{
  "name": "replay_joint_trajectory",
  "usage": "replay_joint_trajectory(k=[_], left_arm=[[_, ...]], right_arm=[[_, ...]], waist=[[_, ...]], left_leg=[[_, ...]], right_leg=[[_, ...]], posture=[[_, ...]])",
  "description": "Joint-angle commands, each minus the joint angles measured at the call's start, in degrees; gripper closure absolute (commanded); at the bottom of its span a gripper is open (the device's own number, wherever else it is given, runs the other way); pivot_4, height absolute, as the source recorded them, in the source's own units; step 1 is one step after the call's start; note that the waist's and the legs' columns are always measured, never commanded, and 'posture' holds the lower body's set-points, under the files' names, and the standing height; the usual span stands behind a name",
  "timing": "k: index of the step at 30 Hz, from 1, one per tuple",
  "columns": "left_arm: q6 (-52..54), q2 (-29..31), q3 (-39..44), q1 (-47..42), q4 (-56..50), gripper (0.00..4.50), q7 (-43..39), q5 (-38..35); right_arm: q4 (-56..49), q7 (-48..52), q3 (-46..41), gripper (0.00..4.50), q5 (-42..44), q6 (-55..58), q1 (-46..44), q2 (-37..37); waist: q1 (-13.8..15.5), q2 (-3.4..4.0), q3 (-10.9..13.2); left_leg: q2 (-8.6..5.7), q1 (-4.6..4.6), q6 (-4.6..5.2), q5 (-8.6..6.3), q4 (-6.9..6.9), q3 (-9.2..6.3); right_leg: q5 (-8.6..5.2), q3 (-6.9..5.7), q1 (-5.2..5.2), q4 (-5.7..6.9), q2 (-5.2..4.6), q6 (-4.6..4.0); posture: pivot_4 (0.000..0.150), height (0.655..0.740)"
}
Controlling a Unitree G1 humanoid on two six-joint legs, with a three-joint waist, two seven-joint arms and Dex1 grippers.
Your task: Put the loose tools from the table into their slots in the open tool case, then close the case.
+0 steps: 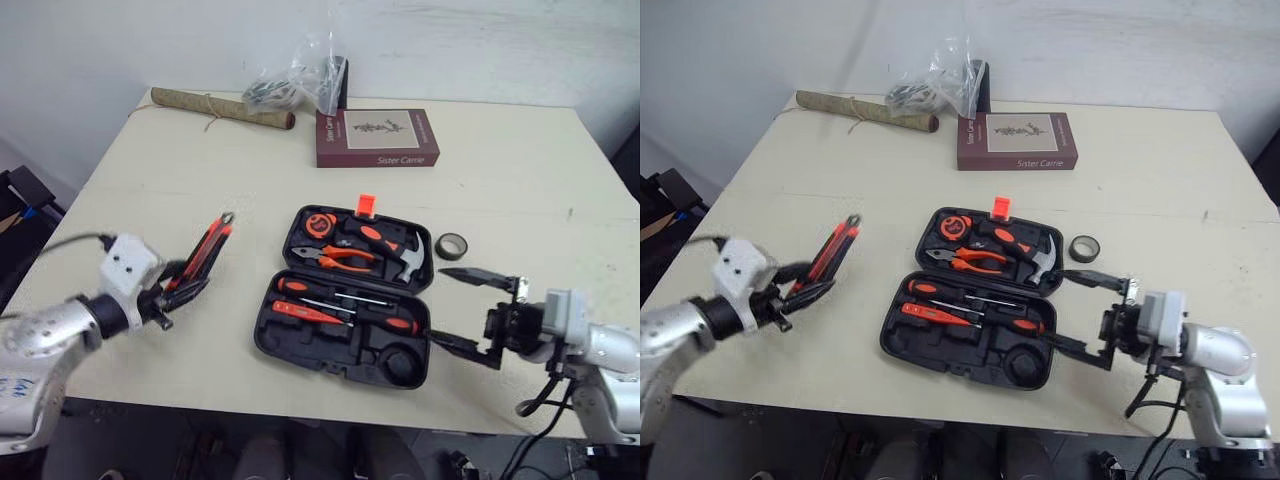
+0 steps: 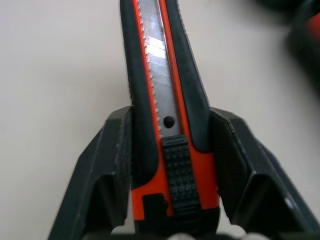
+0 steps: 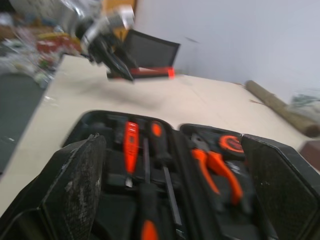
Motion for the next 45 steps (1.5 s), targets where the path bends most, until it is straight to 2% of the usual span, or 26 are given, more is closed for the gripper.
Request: replay_joint_trajectory(k=[1, 3, 6, 10, 15, 24, 30, 42, 44, 45], left_arm=[[-6.14, 4.83, -4.49, -3.37, -2.17, 2.96, -15.69, -4.16], [-6.3, 6.97, -9.43, -7.4, -2.32, 2.96, -22.07, -5.58], [-9.83, 11.31, -22.2, -16.35, -0.54, 2.96, -30.94, 2.91], [-7.11, 7.62, -34.69, -28.57, 1.82, 2.96, -33.42, 9.24], [-6.33, 1.47, -44.27, -36.06, 6.25, 2.96, -33.94, 16.75], [-7.75, -3.61, -52.01, -42.2, 11.3, 2.96, -35.08, 26.55], [-7.93, -6.39, -53.07, -43.09, 12.34, 2.96, -35.94, 28.4], [-6.19, -7.37, -53.93, -40.51, 11.76, 2.96, -34.93, 31.67], [-7.44, -7.94, -53.54, -40.16, 11.69, 1.93, -34.68, 31.35], [-7.76, -8.47, -53.1, -40.07, 11.72, 1.67, -34.62, 30.76]], right_arm=[[1.63, 1.95, -3.8, 0.0, 0.49, -0.38, 1.03, -3.11], [3.07, 3.27, -4.32, 0.0, 0.43, -0.76, 1.7, -4.13], [3.86, 3.85, -4.05, 0.0, -0.38, -0.56, 2.42, -4.98], [2.98, 2.36, -4.33, 0.0, -1.05, 0.56, 3.38, -4.81], [-0.29, 0.41, -4.48, 0.0, -1.77, 1.18, 5.76, -4.21], [-6.13, -3.42, -6.35, 0.0, -1.27, 3.5, 9.58, -4.69], [-7.35, -4.41, -6.5, 0.0, -1.26, 4.13, 10.32, -4.64], [-6.16, -4.92, -5.07, 0.0, -2.36, 3.06, 10.03, -3.81], [-5.67, -4.9, -4.77, 0.0, -2.56, 2.85, 9.67, -3.72], [-5.45, -4.85, -4.69, 0.0, -2.6, 2.77, 9.54, -3.69]], waist=[[0.0, 0.0, 0.0], [0.06, 0.01, 0.01], [0.16, 0.0, 0.01], [0.74, 0.05, 0.02], [0.78, 0.01, 0.04], [0.87, -0.03, 0.07], [0.94, -0.04, 0.07], [0.92, -0.04, 0.07], [0.92, -0.04, 0.07], [0.92, -0.04, 0.07]], left_leg=[[0.0, 0.01, 0.0, 0.0, -0.01, 0.0], [0.0, -0.01, 0.01, 0.0, -0.03, 0.03], [0.02, 0.0, 0.01, 0.02, 0.01, 0.03], [-0.01, 0.02, 0.07, 0.07, 0.05, 0.12], [0.01, -0.1, 0.09, 0.07, 0.13, 0.17], [0.02, -0.16, 0.1, 0.08, 0.32, 0.13], [0.02, -0.17, 0.11, 0.07, 0.4, 0.1], [0.02, -0.13, 0.12, 0.07, 0.43, 0.07], [0.02, -0.1, 0.13, 0.06, 0.43, 0.07], [0.02, -0.08, 0.13, 0.06, 0.43, 0.07]], right_leg=[[0.0, 0.0, 0.01, -0.03, 0.01, 0.0], [0.0, -0.01, 0.04, -0.11, 0.03, 0.0], [0.01, -0.01, 0.06, -0.07, 0.09, 0.01], [0.02, 0.05, 0.04, 0.11, 0.15, 0.05], [0.04, 0.13, -0.08, 0.33, 0.24, 0.09], [0.05, 0.14, -0.1, 0.31, 0.25, 0.12], [0.05, 0.13, -0.07, 0.3, 0.25, 0.13], [0.05, 0.13, -0.02, 0.31, 0.24, 0.12], [0.05, 0.13, 0.02, 0.31, 0.24, 0.12], [0.05, 0.14, 0.02, 0.31, 0.23, 0.12]], posture=[[0.15, 0.74], [0.15, 0.74], [0.15, 0.74], [0.15, 0.74], [0.15, 0.74], [0.15, 0.74], [0.15, 0.74], [0.15, 0.74], [0.15, 0.74], [0.15, 0.74]])
